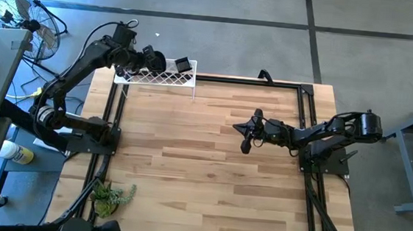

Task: Pick & Place Mini shaped plates
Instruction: Stack the leaf-shaped plate on top of the leaf-shaped plates on the shelf, then adjust the stacked drop-shaped plates

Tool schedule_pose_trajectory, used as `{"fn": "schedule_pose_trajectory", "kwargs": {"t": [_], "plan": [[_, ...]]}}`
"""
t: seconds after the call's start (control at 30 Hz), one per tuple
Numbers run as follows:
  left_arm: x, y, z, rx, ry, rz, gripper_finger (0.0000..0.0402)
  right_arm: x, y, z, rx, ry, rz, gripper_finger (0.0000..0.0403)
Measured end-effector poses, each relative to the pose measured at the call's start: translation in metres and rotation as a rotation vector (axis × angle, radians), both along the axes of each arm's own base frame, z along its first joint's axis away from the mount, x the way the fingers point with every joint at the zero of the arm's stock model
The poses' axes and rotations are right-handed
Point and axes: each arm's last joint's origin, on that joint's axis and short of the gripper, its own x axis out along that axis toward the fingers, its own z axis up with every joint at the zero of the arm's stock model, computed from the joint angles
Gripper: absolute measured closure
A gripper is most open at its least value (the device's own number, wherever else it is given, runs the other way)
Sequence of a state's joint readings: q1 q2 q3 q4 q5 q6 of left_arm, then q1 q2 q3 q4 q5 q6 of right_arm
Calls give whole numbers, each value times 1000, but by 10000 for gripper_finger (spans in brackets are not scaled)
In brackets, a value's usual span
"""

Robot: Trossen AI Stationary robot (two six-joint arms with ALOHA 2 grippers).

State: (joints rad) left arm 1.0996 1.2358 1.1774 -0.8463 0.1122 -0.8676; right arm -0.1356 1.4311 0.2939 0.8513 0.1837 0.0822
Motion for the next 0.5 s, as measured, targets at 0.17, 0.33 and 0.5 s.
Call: {"fn": "schedule_pose_trajectory", "kwargs": {"t": [0.17,0.33,0.5], "plan": [[0,1,0,13,12,14,390,0,0,0,-4,1,1,398],[0,1,0,14,12,14,352,0,0,0,-4,1,1,398],[0,2,1,24,7,13,324,0,0,0,-4,1,1,401]]}}
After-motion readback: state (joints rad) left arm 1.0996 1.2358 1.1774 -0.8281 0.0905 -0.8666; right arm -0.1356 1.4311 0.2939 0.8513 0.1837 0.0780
